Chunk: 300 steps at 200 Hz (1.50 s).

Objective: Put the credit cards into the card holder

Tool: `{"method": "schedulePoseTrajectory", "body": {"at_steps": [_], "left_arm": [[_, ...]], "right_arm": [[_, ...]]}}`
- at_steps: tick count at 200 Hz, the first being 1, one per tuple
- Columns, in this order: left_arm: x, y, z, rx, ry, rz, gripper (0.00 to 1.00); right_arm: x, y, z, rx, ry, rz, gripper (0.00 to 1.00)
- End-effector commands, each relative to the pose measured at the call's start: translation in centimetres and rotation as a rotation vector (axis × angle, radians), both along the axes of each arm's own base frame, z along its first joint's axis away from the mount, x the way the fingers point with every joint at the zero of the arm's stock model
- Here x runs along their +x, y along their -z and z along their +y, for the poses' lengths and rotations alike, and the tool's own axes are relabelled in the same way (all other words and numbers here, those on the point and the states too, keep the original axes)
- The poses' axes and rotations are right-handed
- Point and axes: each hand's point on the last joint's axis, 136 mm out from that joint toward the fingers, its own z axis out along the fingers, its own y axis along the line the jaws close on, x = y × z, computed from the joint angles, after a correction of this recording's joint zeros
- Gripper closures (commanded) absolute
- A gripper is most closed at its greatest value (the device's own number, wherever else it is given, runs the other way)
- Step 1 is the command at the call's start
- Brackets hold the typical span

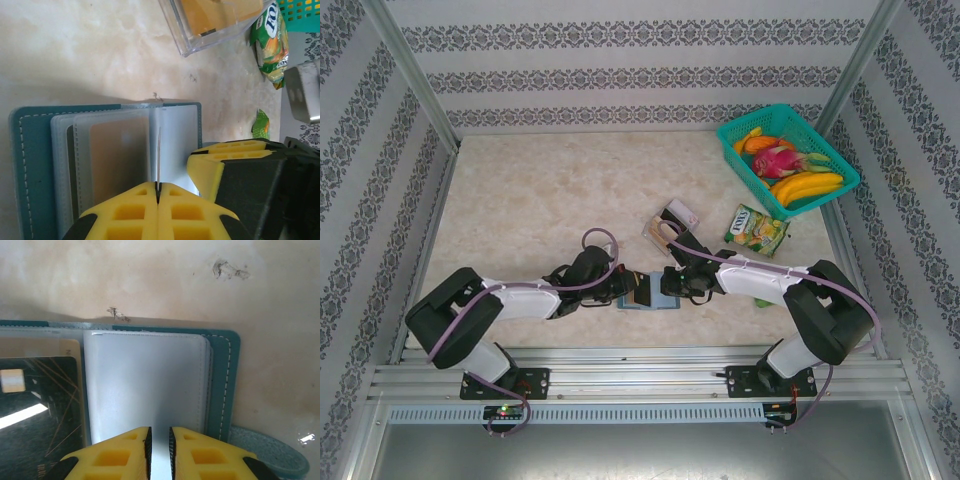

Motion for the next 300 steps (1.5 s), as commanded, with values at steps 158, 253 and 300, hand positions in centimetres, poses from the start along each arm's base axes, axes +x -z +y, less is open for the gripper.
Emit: {"method": "schedulePoseTrajectory", "body": {"at_steps": [158,253,300], "left_arm": [[0.7,-2.1,-0.6,-0.030,-0.008,-0.072,1.00],[1.0,-0.9,-1.7,-0.042,0.021,-0.048,1.00],[1.0,-0.7,-2.2,-0.062,0.029,-0.045,1.00]], "right_arm": [[0.7,-2.1,-1.9,-0.064,0.031,-0.068,0.80],[0.3,0.5,-2.3,-0.108,0.028,0.000,0.80],[0.1,1.0,-2.7,-0.130,0.028,0.010,0.81]]}}
